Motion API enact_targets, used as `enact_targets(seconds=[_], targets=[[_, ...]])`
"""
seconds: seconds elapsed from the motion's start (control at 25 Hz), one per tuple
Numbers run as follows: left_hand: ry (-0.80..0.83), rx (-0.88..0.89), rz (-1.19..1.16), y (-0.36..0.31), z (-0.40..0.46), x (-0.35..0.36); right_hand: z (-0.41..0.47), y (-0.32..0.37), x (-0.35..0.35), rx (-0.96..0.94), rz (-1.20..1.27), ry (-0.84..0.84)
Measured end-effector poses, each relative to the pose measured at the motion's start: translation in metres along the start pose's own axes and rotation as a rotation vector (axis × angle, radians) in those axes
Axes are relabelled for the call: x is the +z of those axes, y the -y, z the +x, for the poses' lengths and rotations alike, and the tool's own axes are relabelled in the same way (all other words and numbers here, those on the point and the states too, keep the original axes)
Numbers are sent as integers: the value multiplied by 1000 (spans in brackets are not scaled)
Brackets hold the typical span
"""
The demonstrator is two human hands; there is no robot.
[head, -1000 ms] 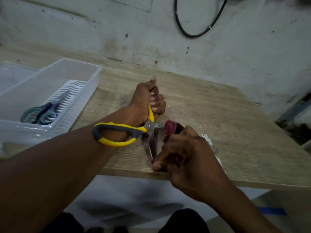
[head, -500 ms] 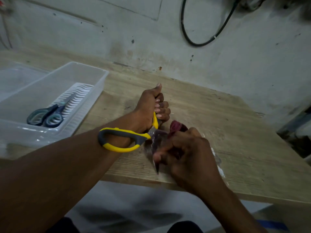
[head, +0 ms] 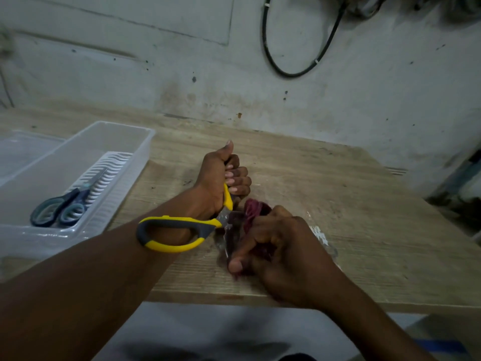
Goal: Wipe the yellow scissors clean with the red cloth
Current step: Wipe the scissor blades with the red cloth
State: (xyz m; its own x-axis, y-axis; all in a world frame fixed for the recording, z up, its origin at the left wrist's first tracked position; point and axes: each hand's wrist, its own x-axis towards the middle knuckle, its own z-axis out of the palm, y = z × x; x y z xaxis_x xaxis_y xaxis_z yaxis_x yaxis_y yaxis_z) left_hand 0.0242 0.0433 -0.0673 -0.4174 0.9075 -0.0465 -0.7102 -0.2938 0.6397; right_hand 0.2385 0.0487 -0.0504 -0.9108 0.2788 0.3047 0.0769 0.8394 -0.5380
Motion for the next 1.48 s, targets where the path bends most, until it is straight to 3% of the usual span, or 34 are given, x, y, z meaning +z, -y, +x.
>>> enact_targets(seconds=[0.08,0.16,0.28,0.44,0.64,0.8,0.96,1.08,1.28,1.48], targets=[[1,-9,5,2,0,0,-1,-4,-11,129,145,-27],[6,-14,-11,6,1,3,7,-14,-15,243,229,-207],[-17,9,-21,7,0,2,23,-12,-2,210,201,-304],[-9,35,-35,4,1,1,18,-4,19,98,-95,-272],[29,16,-58,4,0,0,-2,-3,3,86,-36,-41],[42,35,-36,3,-4,0,24,-5,12,167,-81,-294],[4,50,-50,2,-6,-2,27,-15,19,298,-27,-359],[-8,54,-59,4,-5,0,25,-19,15,273,24,-416],[-12,75,-50,4,-5,-2,18,-8,15,176,64,-296],[9,52,-40,4,-8,1,20,-11,-9,125,114,-61]])
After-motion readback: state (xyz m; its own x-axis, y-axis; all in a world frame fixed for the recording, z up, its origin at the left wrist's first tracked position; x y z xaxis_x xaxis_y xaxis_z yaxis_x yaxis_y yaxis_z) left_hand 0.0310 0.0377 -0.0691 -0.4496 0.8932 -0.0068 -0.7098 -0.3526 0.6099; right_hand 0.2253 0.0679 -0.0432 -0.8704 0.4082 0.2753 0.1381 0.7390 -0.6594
